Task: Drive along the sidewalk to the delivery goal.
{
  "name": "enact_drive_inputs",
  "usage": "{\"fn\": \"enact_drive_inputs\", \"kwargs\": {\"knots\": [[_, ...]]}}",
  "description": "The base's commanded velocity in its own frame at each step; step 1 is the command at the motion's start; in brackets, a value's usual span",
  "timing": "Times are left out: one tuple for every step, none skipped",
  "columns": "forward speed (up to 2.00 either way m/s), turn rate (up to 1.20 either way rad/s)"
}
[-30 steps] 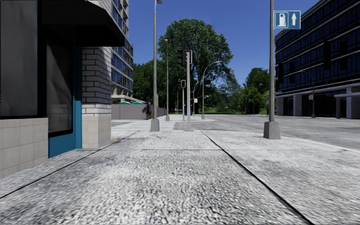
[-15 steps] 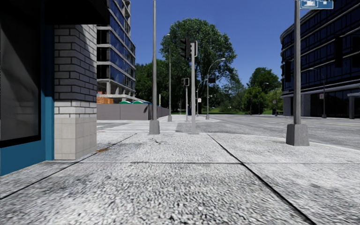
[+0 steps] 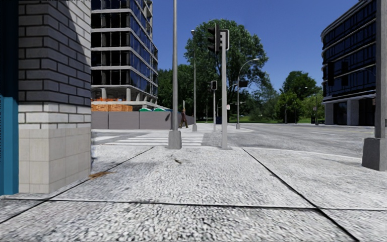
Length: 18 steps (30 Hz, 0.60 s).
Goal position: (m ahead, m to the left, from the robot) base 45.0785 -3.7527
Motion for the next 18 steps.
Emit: {"fn": "enact_drive_inputs", "kwargs": {"knots": [[2.00, 0.28], [2.00, 0.28], [2.00, 0.28], [2.00, 0.28], [2.00, 0.28], [2.00, 0.28], [2.00, 0.28], [2.00, 0.28], [2.00, 0.28], [2.00, 0.28], [2.00, 0.28], [2.00, 0.28], [2.00, 0.31], [2.00, 0.34], [2.00, 0.34], [2.00, 0.34], [2.00, 0.34], [2.00, 0.34]]}}
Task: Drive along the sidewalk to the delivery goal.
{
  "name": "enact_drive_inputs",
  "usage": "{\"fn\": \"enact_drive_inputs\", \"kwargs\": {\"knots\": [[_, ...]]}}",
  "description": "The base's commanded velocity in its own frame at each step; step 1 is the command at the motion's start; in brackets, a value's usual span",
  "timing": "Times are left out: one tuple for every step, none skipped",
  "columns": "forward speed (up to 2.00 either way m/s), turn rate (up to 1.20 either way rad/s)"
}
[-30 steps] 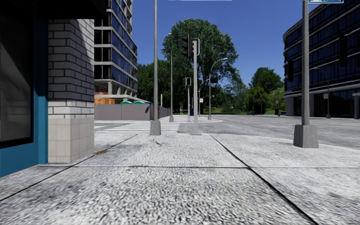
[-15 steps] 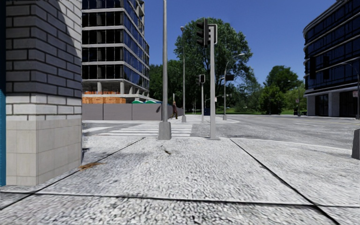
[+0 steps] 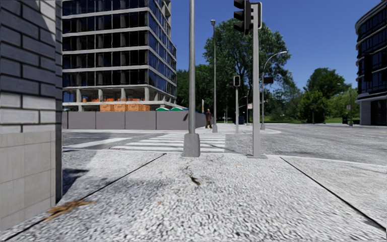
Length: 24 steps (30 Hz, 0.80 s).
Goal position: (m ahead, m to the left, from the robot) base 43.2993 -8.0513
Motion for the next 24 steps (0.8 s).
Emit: {"fn": "enact_drive_inputs", "kwargs": {"knots": [[2.00, 0.34], [2.00, 0.34], [2.00, 0.34], [2.00, 0.35], [2.00, 0.36], [2.00, 0.36], [2.00, 0.37], [2.00, 0.37], [2.00, 0.37], [2.00, 0.37], [2.00, 0.37], [2.00, 0.37], [2.00, 0.37], [2.00, 0.37], [2.00, 0.37], [2.00, 0.37], [2.00, 0.37], [2.00, 0.37], [2.00, 0.37], [2.00, 0.37], [2.00, 0.37], [2.00, 0.37], [2.00, 0.37], [2.00, 0.37]]}}
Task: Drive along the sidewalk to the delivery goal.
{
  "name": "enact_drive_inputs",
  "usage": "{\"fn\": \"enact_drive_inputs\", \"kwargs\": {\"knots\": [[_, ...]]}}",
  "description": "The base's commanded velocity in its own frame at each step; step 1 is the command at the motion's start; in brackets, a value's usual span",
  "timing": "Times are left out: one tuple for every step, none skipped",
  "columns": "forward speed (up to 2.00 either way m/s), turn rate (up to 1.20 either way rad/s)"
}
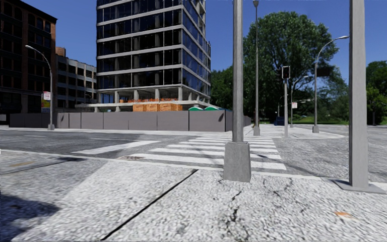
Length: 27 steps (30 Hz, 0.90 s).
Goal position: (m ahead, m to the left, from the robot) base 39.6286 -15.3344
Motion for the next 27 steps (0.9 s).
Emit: {"fn": "enact_drive_inputs", "kwargs": {"knots": [[2.00, 0.37], [2.00, 0.37], [2.00, 0.37], [2.00, 0.37], [2.00, 0.37], [2.00, 0.37], [2.00, 0.37], [2.00, 0.37], [2.00, 0.37], [2.00, 0.37], [2.00, 0.37], [2.00, 0.37], [2.00, 0.37], [2.00, 0.37], [2.00, 0.37], [2.00, 0.37], [2.00, 0.23], [2.00, 0.23], [2.00, 0.00], [2.00, 0.00], [2.00, 0.00], [2.00, 0.00], [2.00, 0.00], [2.00, 0.00], [2.00, 0.00], [2.00, 0.00], [2.00, 0.00]]}}
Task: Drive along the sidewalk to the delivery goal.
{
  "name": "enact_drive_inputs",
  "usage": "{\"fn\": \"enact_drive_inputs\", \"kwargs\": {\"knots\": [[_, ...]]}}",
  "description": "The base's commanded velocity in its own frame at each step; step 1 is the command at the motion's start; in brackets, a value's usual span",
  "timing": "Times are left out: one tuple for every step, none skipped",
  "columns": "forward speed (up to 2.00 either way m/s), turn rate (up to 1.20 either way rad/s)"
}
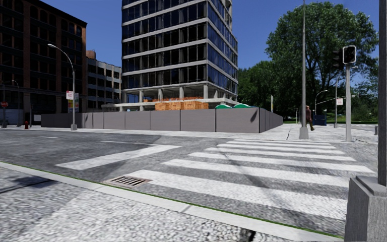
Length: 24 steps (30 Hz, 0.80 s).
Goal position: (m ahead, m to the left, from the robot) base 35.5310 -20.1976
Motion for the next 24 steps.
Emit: {"fn": "enact_drive_inputs", "kwargs": {"knots": [[2.00, 0.00], [2.00, 0.00], [2.00, -0.03], [2.00, -0.08], [2.00, -0.10], [2.00, -0.10], [2.00, -0.15], [2.00, -0.22], [1.96, -0.27], [1.91, -0.28], [1.91, -0.28], [1.88, -0.28], [1.82, -0.28], [1.73, -0.29], [1.65, -0.29], [1.65, -0.29], [1.62, -0.29], [1.60, -0.29], [1.59, -0.29], [1.59, -0.29], [1.59, -0.29], [1.59, -0.29], [1.59, -0.29], [1.59, -0.29]]}}
